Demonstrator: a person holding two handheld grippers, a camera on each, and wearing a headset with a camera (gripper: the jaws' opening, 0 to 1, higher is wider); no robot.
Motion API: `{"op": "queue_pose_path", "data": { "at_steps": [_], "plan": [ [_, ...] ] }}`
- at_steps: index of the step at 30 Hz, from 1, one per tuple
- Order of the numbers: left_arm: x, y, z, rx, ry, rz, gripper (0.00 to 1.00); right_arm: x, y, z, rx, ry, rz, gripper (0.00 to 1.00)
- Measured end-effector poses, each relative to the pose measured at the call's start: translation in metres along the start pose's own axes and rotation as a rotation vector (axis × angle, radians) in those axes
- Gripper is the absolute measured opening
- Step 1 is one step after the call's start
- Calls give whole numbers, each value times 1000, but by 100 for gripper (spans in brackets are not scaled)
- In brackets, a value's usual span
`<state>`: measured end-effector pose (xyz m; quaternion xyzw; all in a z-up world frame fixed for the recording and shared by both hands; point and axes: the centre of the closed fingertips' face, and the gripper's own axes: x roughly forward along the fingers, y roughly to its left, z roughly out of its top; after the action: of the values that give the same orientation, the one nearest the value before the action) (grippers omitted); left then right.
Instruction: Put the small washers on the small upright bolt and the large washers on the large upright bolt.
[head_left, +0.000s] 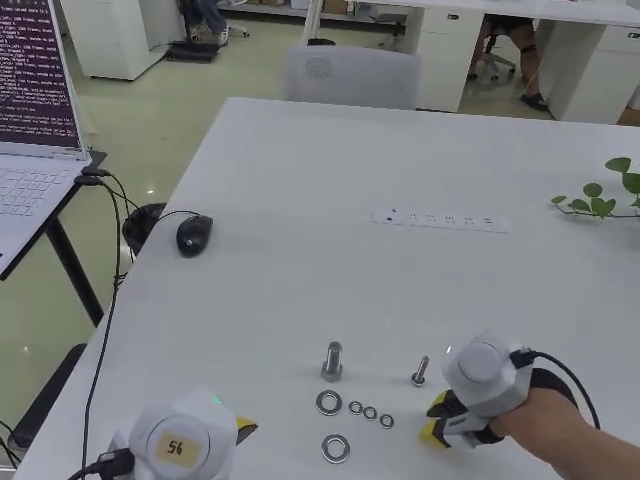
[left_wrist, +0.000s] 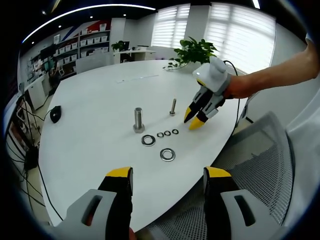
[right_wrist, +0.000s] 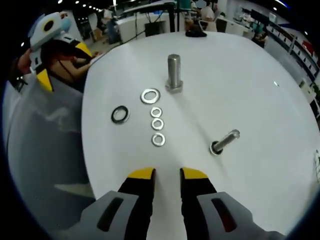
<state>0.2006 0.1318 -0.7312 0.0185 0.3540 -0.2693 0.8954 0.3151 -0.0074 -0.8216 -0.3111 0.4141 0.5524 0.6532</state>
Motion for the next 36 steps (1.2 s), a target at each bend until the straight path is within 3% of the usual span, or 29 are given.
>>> {"op": "queue_pose_path", "data": {
  "at_steps": [7, 12, 26, 36],
  "plan": [
    [-1, 0, -2, -5, 2, 2, 56, 13, 6, 22, -32, -16, 18, 20],
    [0, -2, -2, -3, 4, -1, 56, 18, 9, 29, -185, 17, 13, 20],
    [6, -9, 3, 6, -1, -20, 56, 23, 9, 33, -186, 19, 6, 14],
    [0, -2, -1, -3, 0, 0, 56, 20, 11, 31, -149, 5, 0, 14]
  ]
}}
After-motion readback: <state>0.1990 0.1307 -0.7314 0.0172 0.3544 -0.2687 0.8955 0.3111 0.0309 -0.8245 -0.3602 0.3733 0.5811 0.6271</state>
